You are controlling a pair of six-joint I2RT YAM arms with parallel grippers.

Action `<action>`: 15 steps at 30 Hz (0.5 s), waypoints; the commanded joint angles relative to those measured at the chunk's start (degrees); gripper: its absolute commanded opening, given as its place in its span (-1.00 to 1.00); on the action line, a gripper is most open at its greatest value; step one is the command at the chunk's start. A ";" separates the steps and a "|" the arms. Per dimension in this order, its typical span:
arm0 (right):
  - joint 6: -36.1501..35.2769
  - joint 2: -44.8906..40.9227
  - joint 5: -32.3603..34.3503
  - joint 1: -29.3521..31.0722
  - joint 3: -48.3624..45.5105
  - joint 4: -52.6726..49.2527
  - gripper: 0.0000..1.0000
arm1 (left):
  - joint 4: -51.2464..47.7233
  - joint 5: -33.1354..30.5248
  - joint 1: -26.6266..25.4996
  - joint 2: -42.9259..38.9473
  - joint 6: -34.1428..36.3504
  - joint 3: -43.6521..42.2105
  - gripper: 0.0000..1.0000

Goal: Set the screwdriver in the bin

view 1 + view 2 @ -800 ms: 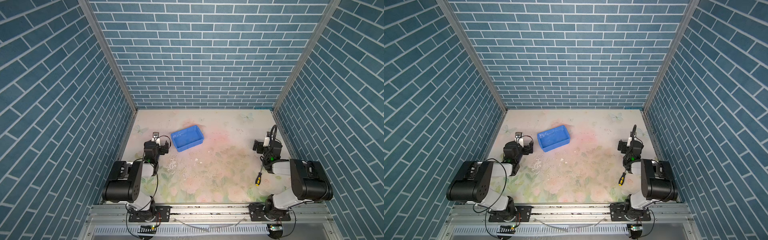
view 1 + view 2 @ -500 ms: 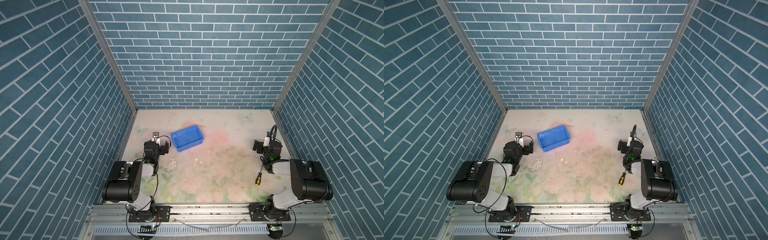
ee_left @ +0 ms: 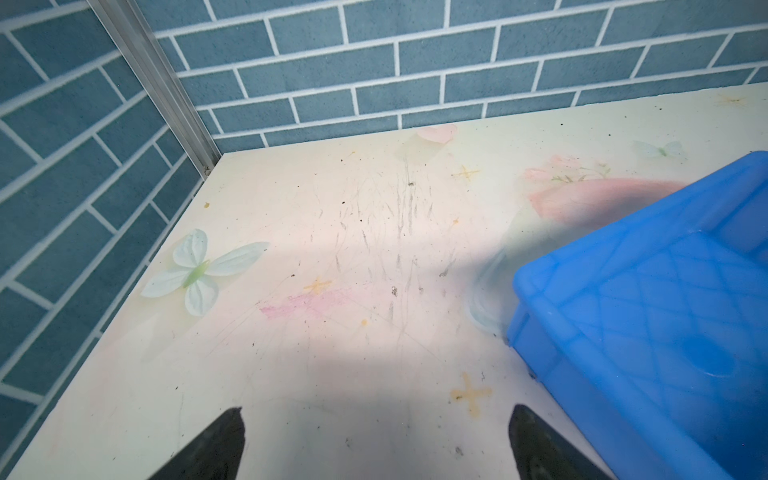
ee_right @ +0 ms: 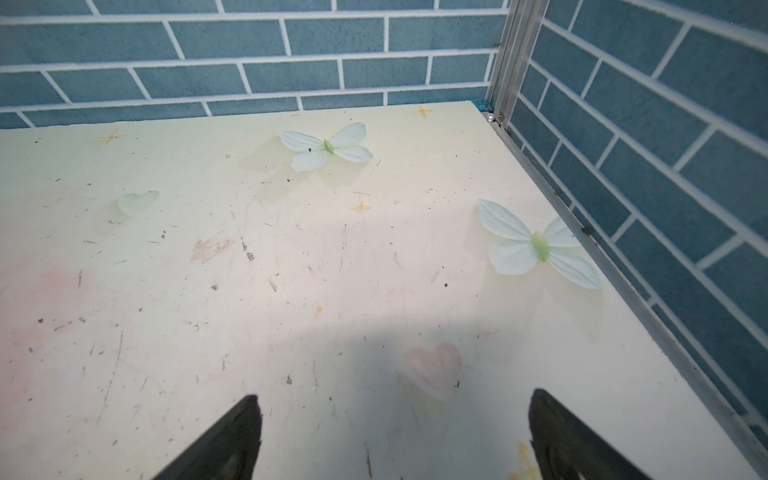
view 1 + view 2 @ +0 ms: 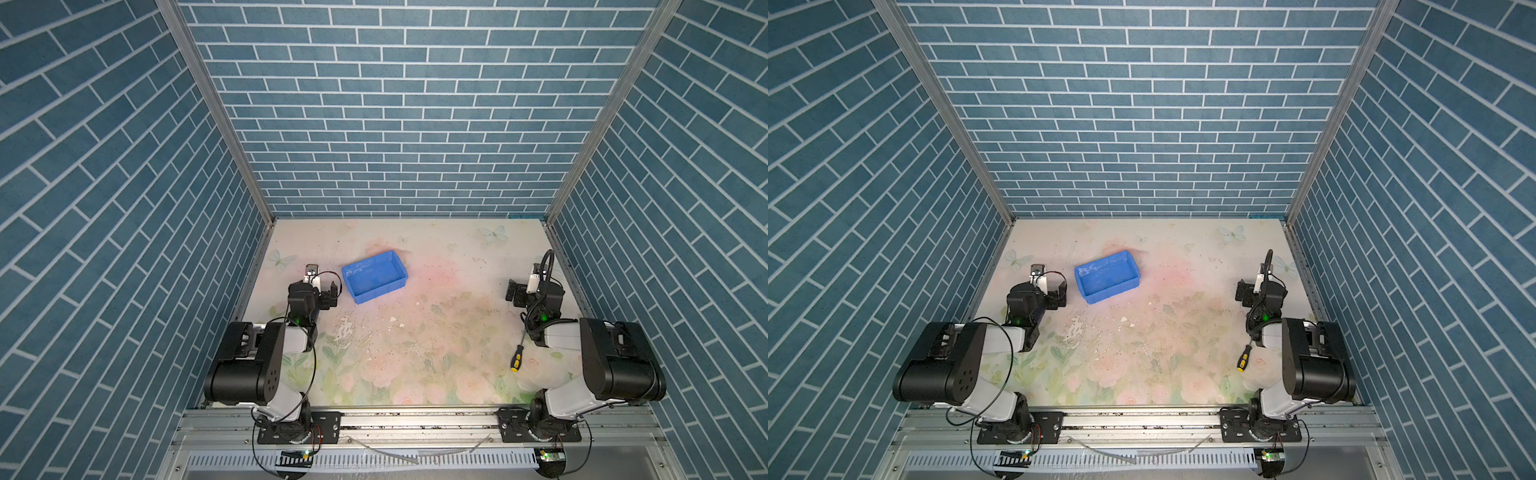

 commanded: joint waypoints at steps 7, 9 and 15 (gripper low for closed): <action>-0.16 -3.56 -1.81 -0.24 1.75 -4.80 0.98 | -1.22 1.70 0.75 -3.04 -0.23 0.61 0.99; -0.18 -5.02 -1.89 -0.16 1.91 -6.26 0.98 | -3.68 1.67 0.74 -5.52 -0.12 0.81 0.99; 0.33 -11.77 -3.21 -0.13 3.96 -15.80 0.98 | -9.33 3.41 0.66 -14.72 0.47 0.33 0.99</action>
